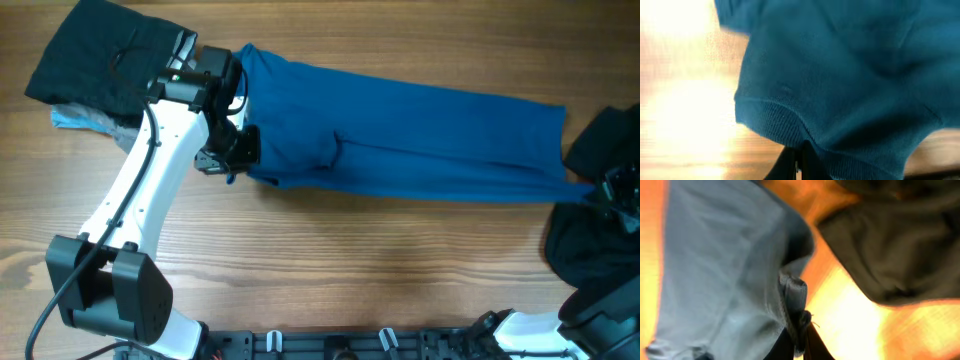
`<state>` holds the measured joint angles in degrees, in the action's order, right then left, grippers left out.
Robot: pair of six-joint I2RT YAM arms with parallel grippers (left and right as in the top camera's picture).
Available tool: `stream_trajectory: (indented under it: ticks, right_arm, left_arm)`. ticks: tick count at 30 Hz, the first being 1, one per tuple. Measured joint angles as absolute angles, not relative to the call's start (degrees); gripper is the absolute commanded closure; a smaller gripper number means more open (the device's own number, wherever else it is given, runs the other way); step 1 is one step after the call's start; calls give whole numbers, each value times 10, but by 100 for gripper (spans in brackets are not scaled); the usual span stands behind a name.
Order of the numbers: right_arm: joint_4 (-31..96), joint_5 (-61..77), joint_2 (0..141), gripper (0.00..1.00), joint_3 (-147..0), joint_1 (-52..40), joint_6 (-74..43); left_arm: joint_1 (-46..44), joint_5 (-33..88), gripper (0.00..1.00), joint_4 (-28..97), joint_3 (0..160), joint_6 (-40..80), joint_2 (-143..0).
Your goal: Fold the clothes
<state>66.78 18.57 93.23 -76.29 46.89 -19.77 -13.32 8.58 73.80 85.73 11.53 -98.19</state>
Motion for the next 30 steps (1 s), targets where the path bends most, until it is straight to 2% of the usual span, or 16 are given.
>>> stream_trajectory:
  ticks: [13,24,30]
  right_arm:
    - [547,218,933,94,-763,422,-225]
    - [487,203,978,89,-763,394,-264]
    - [429,201,1019,86,-763,378,-288]
  left_arm:
    - [-136,49,96,489,857,108,-981]
    - [-169,20,96,394,857,61,-1010]
    - [-169,2,96,295,856,58,-1064]
